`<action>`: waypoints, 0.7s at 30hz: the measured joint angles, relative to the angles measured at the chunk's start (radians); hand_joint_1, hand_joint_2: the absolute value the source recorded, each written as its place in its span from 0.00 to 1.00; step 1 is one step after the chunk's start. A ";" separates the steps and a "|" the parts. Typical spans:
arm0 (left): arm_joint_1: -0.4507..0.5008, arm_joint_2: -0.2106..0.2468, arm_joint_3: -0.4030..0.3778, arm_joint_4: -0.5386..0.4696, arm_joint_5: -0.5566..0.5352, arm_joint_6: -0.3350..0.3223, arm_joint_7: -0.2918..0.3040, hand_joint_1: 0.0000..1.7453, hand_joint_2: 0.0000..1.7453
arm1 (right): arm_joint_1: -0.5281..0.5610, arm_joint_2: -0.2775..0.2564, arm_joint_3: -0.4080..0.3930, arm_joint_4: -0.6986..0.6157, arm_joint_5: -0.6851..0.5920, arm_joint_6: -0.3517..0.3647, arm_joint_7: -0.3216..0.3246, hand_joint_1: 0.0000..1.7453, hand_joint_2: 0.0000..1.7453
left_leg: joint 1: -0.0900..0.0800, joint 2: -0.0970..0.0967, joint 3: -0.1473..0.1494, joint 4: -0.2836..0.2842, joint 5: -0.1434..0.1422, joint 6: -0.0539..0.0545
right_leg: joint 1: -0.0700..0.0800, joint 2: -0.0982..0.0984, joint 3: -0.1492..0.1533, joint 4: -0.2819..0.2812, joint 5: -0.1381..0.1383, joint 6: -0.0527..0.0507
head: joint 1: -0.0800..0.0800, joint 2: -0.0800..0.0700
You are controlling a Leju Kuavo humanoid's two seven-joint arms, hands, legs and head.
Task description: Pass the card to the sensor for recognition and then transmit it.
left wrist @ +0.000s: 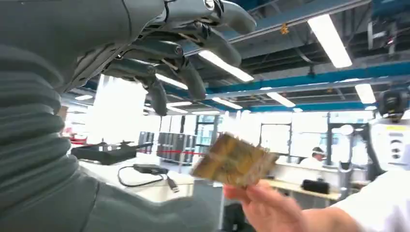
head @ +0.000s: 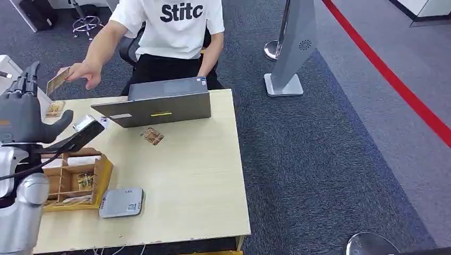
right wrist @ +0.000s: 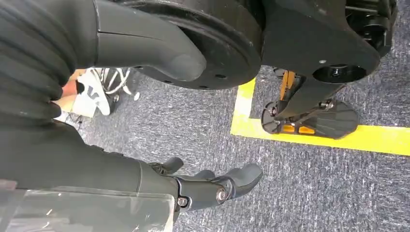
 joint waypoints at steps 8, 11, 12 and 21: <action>0.047 -0.004 -0.002 -0.099 0.018 0.002 -0.014 0.00 1.00 | 0.000 0.000 0.000 0.000 -0.001 -0.001 0.004 0.00 1.00 | 0.000 0.000 0.000 0.000 0.000 0.000 | 0.000 0.000 0.000 0.000 0.000 0.000 | 0.000 0.000; 0.056 -0.003 -0.002 -0.115 0.018 0.002 -0.014 0.00 1.00 | 0.000 0.000 -0.001 0.000 -0.001 -0.001 0.004 0.00 1.00 | 0.000 0.000 0.000 0.000 0.000 0.000 | 0.000 0.000 0.000 0.000 0.000 0.000 | 0.000 0.000; 0.059 -0.003 -0.002 -0.120 0.018 0.002 -0.015 0.00 1.00 | 0.000 0.000 -0.001 0.000 -0.001 -0.001 0.004 0.00 1.00 | 0.000 0.000 0.000 0.000 0.000 0.000 | 0.000 0.000 0.000 0.000 0.000 0.000 | 0.000 0.000; 0.066 -0.003 -0.002 -0.138 0.018 0.002 -0.015 0.00 1.00 | 0.000 0.000 -0.001 0.000 -0.001 -0.001 0.004 0.00 1.00 | 0.000 0.000 0.000 0.000 0.000 0.000 | 0.000 0.000 0.000 0.000 0.000 0.000 | 0.000 0.000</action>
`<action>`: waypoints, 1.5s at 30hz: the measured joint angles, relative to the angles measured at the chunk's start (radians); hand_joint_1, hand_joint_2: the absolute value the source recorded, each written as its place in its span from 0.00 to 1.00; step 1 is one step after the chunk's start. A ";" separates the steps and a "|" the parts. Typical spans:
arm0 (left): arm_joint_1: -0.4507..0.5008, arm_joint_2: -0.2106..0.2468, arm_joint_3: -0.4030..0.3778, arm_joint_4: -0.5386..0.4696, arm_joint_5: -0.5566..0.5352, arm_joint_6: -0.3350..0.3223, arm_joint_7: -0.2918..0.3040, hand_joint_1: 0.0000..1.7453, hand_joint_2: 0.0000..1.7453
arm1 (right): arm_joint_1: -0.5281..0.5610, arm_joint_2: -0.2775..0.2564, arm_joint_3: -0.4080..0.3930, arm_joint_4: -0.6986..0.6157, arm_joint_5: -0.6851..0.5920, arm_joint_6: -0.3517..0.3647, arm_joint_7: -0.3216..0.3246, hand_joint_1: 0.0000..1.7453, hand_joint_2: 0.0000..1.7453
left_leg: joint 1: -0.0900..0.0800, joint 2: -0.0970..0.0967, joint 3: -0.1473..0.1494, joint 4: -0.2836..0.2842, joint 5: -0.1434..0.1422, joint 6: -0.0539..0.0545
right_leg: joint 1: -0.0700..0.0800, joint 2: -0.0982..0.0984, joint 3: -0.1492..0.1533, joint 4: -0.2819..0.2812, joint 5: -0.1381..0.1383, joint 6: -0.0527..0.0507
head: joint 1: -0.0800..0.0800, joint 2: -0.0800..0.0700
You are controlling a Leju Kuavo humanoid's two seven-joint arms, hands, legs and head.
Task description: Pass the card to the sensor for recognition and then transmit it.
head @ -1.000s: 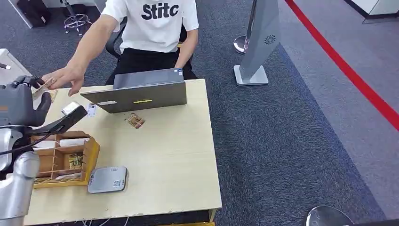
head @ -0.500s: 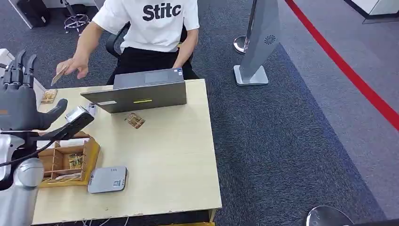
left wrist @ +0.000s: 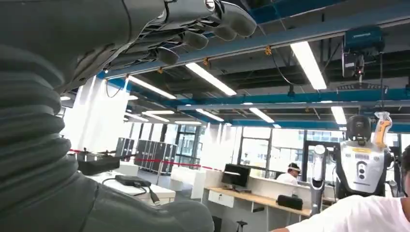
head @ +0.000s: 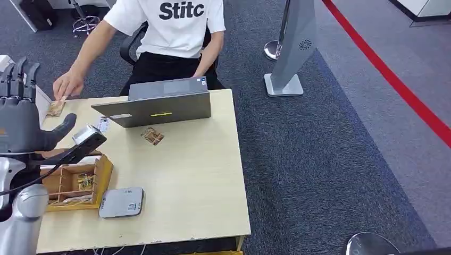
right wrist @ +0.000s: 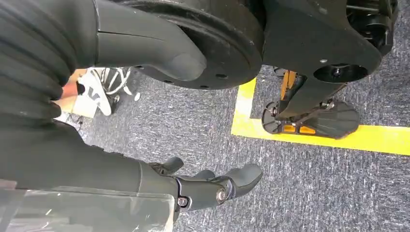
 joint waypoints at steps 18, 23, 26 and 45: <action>0.462 0.347 -0.005 -0.147 0.126 -0.209 -0.110 0.00 1.00 | 0.012 -0.002 -0.014 0.000 -0.019 0.018 -0.027 0.00 1.00 | 0.000 0.008 0.001 -0.003 -0.003 -0.004 | 0.000 0.009 -0.002 0.000 -0.002 -0.001 | 0.000 0.000; 0.643 0.368 0.076 -0.197 0.117 -0.182 -0.105 0.00 1.00 | 0.015 -0.003 -0.017 0.000 -0.016 0.010 -0.031 0.00 1.00 | 0.000 0.003 0.000 -0.003 -0.004 -0.003 | 0.000 0.003 -0.001 -0.001 -0.004 -0.001 | 0.000 0.000; 0.678 0.369 0.097 -0.217 0.115 -0.185 -0.101 0.00 1.00 | 0.015 -0.003 -0.018 0.000 -0.016 0.010 -0.031 0.00 1.00 | 0.000 0.002 0.000 -0.003 -0.003 -0.003 | 0.000 0.002 0.000 -0.001 -0.004 0.000 | 0.001 0.000; 0.696 0.331 0.116 -0.239 0.027 -0.149 -0.098 0.00 1.00 | 0.012 -0.003 -0.019 0.000 -0.007 0.009 -0.022 0.00 1.00 | 0.000 0.000 0.001 -0.003 -0.003 -0.003 | 0.000 0.000 0.001 -0.001 -0.004 -0.001 | 0.000 0.000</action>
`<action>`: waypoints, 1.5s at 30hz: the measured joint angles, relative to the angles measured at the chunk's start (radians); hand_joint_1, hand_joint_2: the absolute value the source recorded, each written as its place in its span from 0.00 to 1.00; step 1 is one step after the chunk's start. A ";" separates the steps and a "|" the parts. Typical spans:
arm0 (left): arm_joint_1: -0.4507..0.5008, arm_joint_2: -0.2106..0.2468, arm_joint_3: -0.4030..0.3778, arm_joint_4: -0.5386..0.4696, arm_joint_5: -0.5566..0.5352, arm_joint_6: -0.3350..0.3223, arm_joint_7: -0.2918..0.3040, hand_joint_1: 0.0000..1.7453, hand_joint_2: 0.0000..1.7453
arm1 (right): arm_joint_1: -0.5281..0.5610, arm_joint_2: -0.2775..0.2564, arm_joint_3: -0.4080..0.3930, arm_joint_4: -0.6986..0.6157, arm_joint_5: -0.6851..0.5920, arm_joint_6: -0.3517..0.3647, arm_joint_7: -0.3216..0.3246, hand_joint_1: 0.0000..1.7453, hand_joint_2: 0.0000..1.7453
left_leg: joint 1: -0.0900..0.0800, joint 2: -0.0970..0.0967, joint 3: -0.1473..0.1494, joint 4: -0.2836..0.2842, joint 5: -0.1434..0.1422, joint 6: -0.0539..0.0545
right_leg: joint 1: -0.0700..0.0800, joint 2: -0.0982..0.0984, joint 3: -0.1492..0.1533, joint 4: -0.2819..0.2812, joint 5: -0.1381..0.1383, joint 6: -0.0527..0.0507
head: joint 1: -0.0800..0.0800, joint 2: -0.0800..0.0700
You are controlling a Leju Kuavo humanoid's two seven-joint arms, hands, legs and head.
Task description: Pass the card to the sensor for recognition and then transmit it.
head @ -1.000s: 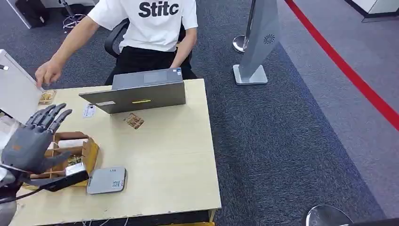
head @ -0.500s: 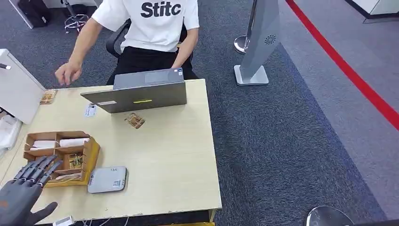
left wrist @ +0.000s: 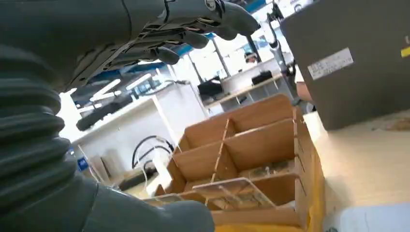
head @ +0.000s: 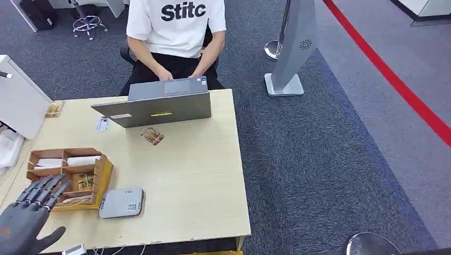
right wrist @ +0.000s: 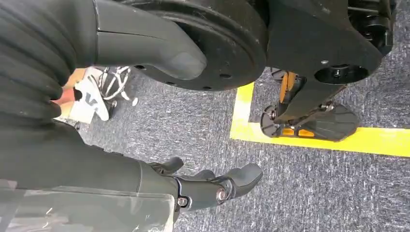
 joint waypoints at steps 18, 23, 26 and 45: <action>-0.058 -0.103 -0.016 0.127 -0.059 0.097 0.032 0.00 1.00 | -0.001 0.000 0.000 0.000 0.016 -0.001 0.003 0.00 1.00 | 0.000 0.000 0.000 0.000 0.000 0.000 | 0.000 0.000 0.000 0.000 0.000 0.000 | 0.000 0.000; -0.063 -0.132 -0.016 0.198 -0.057 0.096 0.030 0.00 1.00 | -0.002 0.000 0.000 0.000 0.026 -0.001 0.008 0.00 1.00 | 0.000 0.000 0.000 0.000 0.000 0.000 | 0.000 0.000 0.000 0.000 0.000 0.000 | 0.000 0.000; -0.064 -0.143 -0.016 0.223 -0.057 0.095 0.030 0.00 1.00 | -0.002 0.000 0.000 0.000 0.026 -0.001 0.011 0.00 1.00 | 0.000 0.000 0.000 0.000 0.000 0.000 | 0.000 0.000 0.000 0.000 0.000 0.000 | 0.000 0.000; -0.069 -0.173 -0.002 0.251 -0.065 0.105 0.034 0.00 1.00 | -0.002 0.000 0.000 0.000 0.026 0.003 0.009 0.00 1.00 | 0.000 0.000 0.000 0.000 0.000 0.000 | 0.000 0.000 0.000 0.000 0.000 0.000 | 0.000 0.000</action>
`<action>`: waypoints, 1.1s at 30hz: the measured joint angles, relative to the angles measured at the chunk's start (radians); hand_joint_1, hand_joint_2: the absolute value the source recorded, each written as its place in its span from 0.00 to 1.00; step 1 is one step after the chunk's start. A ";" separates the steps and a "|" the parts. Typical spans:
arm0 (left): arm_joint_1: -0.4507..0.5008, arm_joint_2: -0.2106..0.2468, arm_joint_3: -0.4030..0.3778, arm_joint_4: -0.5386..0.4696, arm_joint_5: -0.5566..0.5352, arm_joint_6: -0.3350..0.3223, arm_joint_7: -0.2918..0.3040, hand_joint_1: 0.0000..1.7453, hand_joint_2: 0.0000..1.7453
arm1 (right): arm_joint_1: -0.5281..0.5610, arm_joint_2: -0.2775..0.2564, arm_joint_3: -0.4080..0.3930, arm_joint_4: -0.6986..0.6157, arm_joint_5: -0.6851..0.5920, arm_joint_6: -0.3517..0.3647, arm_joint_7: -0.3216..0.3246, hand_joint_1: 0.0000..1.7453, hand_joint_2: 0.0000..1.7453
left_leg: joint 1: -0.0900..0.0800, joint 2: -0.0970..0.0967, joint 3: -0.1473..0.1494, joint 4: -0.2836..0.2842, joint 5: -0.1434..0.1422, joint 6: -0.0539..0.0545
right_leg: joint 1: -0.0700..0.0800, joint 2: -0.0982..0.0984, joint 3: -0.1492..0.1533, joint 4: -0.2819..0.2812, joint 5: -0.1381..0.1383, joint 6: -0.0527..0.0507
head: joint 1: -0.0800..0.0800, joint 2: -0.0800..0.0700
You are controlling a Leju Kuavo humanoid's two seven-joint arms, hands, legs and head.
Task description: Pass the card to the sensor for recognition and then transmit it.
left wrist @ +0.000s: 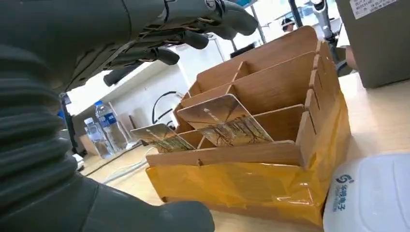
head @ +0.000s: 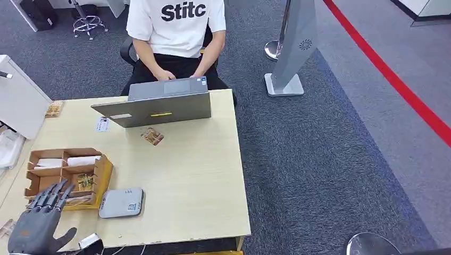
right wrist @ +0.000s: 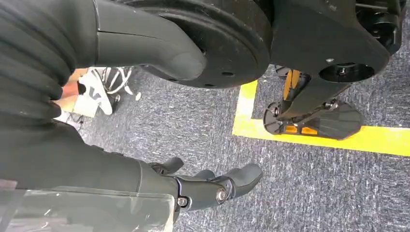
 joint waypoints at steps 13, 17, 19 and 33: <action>-0.017 -0.020 0.033 0.029 -0.007 0.022 0.002 0.00 1.00 | 0.000 0.000 0.000 0.000 0.000 0.002 -0.002 0.00 1.00 | 0.000 0.000 0.000 0.000 0.000 0.000 | 0.000 0.000 0.000 0.000 0.000 0.000 | 0.000 0.000; -0.017 -0.021 0.034 0.035 -0.007 0.022 0.002 0.00 1.00 | 0.000 0.000 0.000 0.000 0.000 0.002 -0.002 0.00 1.00 | 0.000 0.000 0.000 0.000 0.000 0.000 | 0.000 0.000 0.000 0.000 0.000 0.000 | 0.000 0.000; -0.018 -0.021 0.034 0.036 -0.007 0.022 0.002 0.00 1.00 | 0.000 0.000 0.000 0.000 0.000 0.002 -0.002 0.00 1.00 | 0.000 0.000 0.000 0.000 0.000 0.000 | 0.000 0.000 0.000 0.000 0.000 0.000 | 0.000 0.000; -0.104 -0.025 0.066 0.117 -0.026 -0.048 0.013 0.00 1.00 | -0.002 -0.003 0.000 0.000 0.015 0.005 0.003 0.00 1.00 | 0.000 0.000 0.000 0.000 0.000 0.000 | 0.000 0.000 0.000 0.000 0.000 0.000 | 0.000 0.000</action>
